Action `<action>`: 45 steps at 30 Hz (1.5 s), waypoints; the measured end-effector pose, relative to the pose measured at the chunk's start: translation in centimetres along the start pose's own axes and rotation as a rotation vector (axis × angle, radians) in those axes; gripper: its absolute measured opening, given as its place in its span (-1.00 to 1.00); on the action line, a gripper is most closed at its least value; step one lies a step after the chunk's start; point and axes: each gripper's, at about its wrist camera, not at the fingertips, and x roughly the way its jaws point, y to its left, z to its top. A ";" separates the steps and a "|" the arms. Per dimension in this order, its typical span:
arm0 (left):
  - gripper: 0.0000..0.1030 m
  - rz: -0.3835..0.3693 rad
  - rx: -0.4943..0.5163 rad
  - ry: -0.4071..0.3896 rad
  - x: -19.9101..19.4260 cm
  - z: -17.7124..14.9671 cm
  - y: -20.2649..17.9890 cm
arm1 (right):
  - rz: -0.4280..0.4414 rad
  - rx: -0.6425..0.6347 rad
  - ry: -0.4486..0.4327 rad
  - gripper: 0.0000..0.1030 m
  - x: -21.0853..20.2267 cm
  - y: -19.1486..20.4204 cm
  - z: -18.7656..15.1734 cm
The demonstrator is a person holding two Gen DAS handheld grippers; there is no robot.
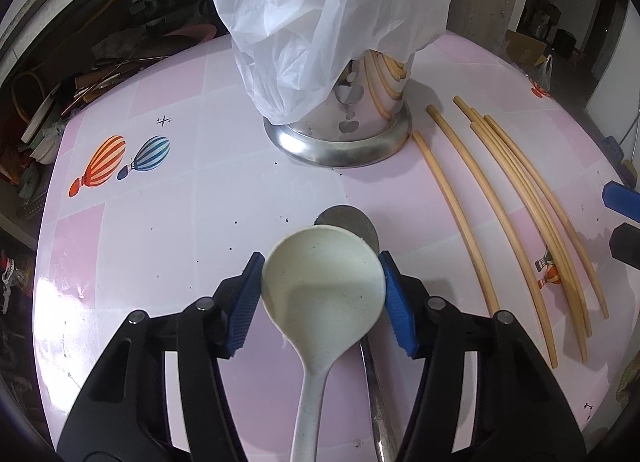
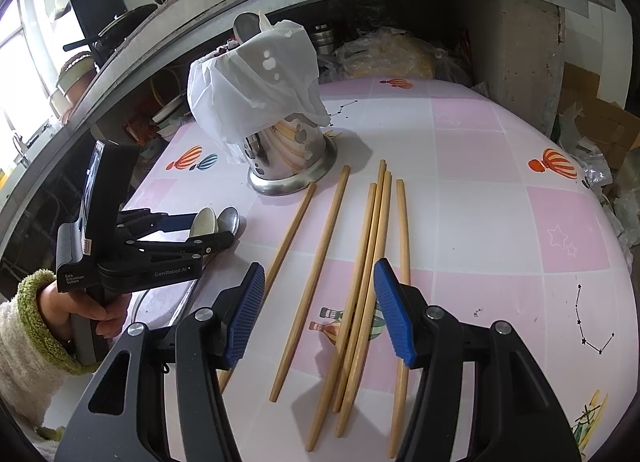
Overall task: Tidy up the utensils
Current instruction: 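Close the left tool on the cream ladle's neck, then lift the cream ladle off the table with the left tool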
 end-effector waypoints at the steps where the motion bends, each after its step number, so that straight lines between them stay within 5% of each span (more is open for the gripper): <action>1: 0.06 -0.002 -0.002 0.000 0.0 0.0 0.0 | 0.000 0.001 0.000 0.08 0.0 0.0 0.0; 45: 0.05 -0.005 -0.091 -0.269 -11.6 0.5 2.5 | 0.012 0.001 -0.011 0.08 -0.5 0.2 0.0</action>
